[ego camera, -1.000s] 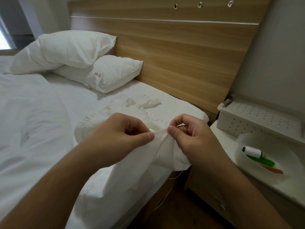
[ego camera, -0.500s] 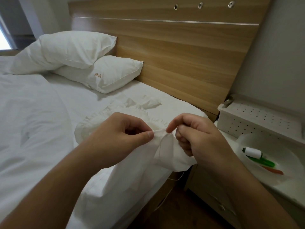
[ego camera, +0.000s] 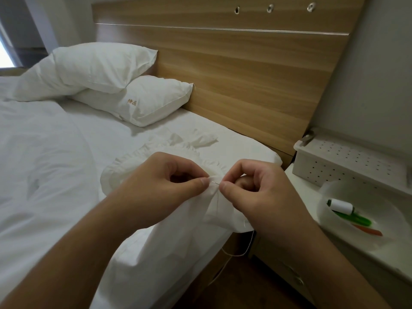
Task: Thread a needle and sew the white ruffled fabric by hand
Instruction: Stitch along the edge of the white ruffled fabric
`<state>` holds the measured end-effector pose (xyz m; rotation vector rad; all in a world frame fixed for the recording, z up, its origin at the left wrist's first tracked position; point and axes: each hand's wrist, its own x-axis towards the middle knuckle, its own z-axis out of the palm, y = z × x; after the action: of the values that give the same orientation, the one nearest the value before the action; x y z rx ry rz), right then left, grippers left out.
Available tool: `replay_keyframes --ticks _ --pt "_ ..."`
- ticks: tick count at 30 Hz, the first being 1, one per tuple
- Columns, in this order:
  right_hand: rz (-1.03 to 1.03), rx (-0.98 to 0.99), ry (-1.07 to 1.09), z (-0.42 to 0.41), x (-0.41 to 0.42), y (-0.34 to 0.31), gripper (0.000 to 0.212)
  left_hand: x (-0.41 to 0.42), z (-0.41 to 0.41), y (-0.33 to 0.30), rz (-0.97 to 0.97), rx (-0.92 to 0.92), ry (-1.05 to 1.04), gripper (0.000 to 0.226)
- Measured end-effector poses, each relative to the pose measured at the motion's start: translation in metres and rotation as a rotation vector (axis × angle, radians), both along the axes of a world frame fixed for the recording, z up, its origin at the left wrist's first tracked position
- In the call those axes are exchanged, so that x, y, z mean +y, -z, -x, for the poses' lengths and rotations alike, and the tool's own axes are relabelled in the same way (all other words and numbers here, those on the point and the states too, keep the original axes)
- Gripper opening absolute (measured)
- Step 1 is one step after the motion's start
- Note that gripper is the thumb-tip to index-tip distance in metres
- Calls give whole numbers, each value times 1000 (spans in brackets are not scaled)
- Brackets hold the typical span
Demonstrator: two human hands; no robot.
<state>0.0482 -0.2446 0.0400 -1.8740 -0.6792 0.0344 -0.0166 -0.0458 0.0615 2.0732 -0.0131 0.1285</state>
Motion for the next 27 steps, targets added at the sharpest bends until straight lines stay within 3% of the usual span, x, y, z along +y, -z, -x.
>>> replay_keyframes --ticks 27 --pt "63 -33 18 1 3 4 13 1 -2 4 -35 -66 21 14"
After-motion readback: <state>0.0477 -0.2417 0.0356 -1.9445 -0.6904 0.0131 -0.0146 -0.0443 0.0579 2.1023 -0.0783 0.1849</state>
